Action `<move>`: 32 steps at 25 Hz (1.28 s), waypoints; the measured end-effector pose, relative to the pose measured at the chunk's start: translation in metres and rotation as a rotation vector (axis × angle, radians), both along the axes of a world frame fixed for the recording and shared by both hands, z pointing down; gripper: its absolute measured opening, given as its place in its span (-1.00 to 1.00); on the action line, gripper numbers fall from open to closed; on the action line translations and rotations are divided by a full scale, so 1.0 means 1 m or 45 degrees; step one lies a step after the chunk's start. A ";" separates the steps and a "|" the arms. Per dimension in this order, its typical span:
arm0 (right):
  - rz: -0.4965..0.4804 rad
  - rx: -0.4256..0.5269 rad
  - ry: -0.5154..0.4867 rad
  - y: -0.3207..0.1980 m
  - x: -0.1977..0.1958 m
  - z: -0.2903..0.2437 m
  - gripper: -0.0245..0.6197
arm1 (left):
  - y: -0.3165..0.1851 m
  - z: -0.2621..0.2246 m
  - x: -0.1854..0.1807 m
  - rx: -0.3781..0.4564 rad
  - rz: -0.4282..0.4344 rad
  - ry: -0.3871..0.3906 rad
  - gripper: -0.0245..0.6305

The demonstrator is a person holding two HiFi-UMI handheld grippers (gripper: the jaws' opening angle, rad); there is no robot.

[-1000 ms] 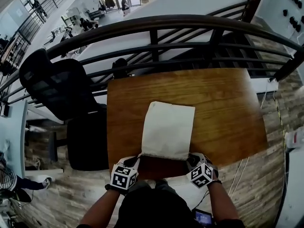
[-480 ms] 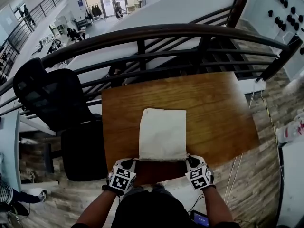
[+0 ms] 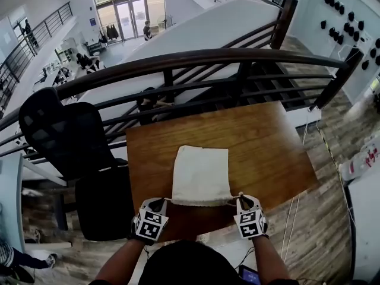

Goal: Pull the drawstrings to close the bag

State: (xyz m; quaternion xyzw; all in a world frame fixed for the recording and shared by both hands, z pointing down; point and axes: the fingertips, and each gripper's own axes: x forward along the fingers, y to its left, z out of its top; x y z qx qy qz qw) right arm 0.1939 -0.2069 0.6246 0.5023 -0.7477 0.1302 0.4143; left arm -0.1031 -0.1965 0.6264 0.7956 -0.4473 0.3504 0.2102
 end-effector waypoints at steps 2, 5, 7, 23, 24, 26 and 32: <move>0.080 0.007 -0.028 -0.003 0.005 -0.005 -0.82 | -0.004 -0.005 -0.004 0.028 -0.015 0.013 -0.87; 0.128 0.015 -0.030 -0.005 0.009 -0.010 -0.82 | -0.006 -0.011 -0.009 0.057 -0.003 -0.015 -0.87; 0.130 0.030 0.018 -0.006 0.012 -0.011 -0.82 | -0.009 -0.010 -0.015 0.065 0.003 -0.037 -0.87; 0.247 0.061 0.078 -0.014 0.033 -0.015 -0.82 | -0.031 -0.015 -0.041 0.138 0.057 -0.196 -0.87; 0.252 0.061 0.083 -0.015 0.034 -0.015 -0.82 | -0.032 -0.014 -0.043 0.143 0.069 -0.219 -0.87; 0.264 0.058 0.086 -0.018 0.036 -0.014 -0.82 | -0.034 -0.011 -0.049 0.141 0.074 -0.244 -0.87; 0.274 0.052 0.106 -0.023 0.036 -0.011 -0.82 | -0.039 -0.009 -0.065 0.123 0.036 -0.236 -0.88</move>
